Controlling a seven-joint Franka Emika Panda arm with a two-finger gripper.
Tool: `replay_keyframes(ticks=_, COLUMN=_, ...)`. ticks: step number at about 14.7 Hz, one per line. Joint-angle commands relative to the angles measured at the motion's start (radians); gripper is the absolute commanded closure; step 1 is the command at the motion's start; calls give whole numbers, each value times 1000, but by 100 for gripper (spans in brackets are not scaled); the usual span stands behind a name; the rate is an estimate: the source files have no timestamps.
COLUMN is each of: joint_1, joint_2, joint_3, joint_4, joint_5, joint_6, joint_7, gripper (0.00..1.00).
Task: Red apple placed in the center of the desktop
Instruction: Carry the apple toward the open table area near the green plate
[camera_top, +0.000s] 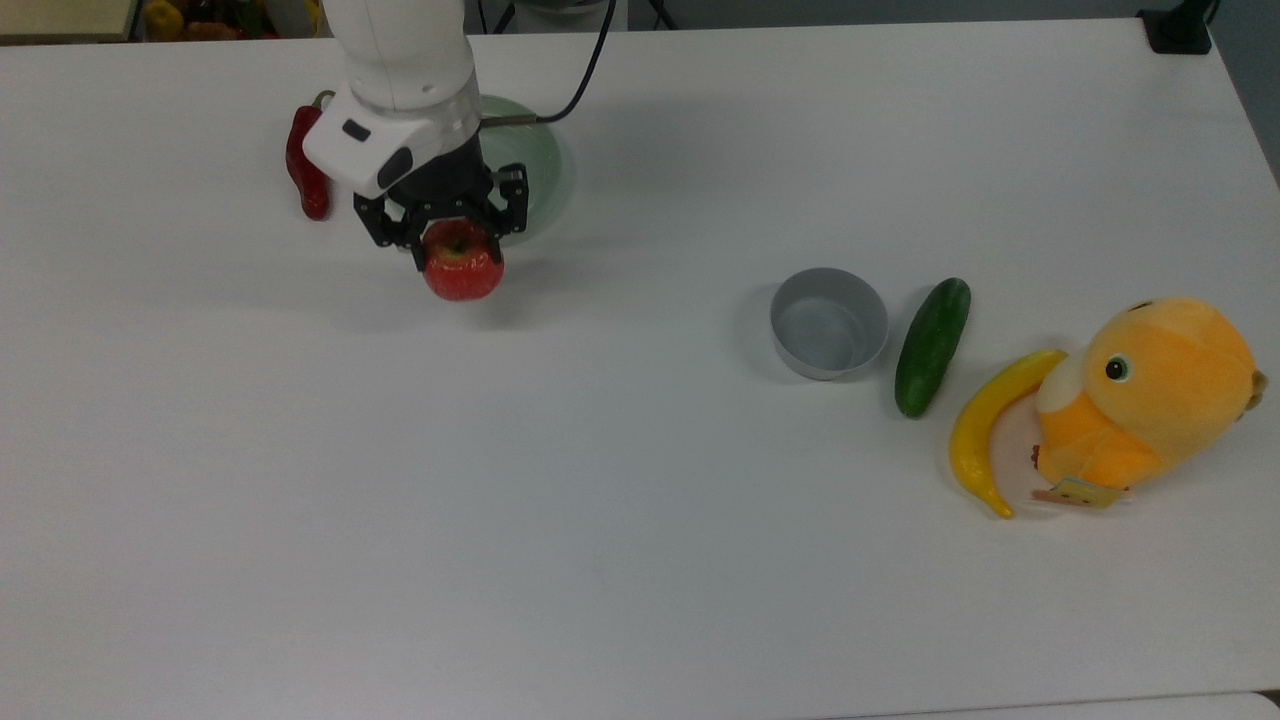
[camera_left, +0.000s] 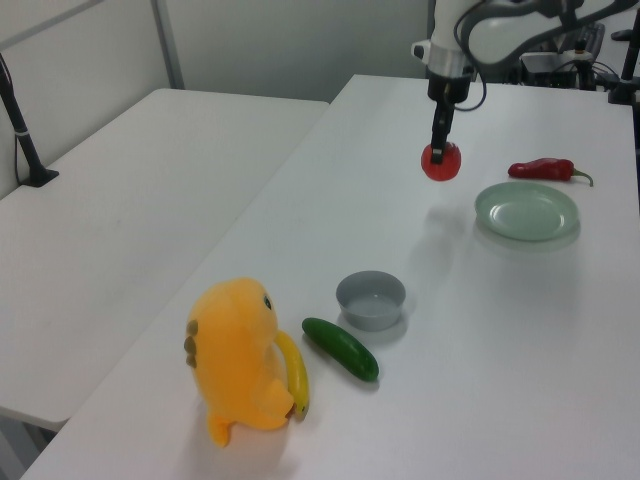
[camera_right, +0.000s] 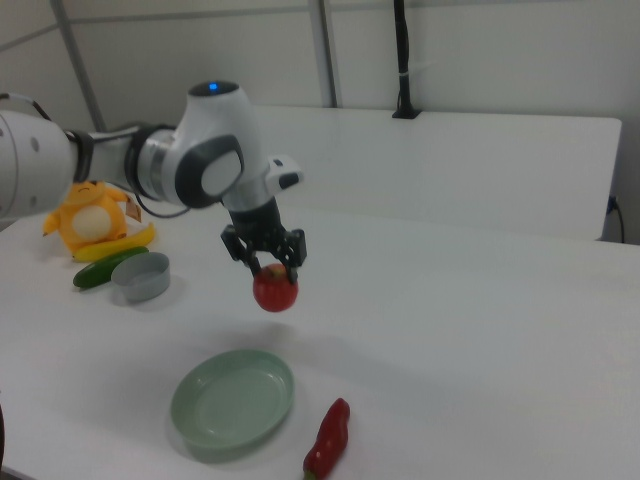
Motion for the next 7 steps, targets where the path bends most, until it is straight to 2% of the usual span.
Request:
replay_keyframes(ticks=1, joint_1=-4, joint_2=1, joint_3=-6, joint_4=-95, joint_5=25, joint_6=150, joint_7=-18, gripper=73)
replay_keyframes(ticks=5, joint_1=-8, joint_2=45, joint_3=-6, joint_4=-110, joint_5=109, joint_6=221, joint_7=-12, gripper=73)
replay_keyframes(ticks=7, joint_1=-5, joint_2=48, joint_3=-6, joint_4=-136, joint_5=114, joint_6=227, joint_7=-12, gripper=73)
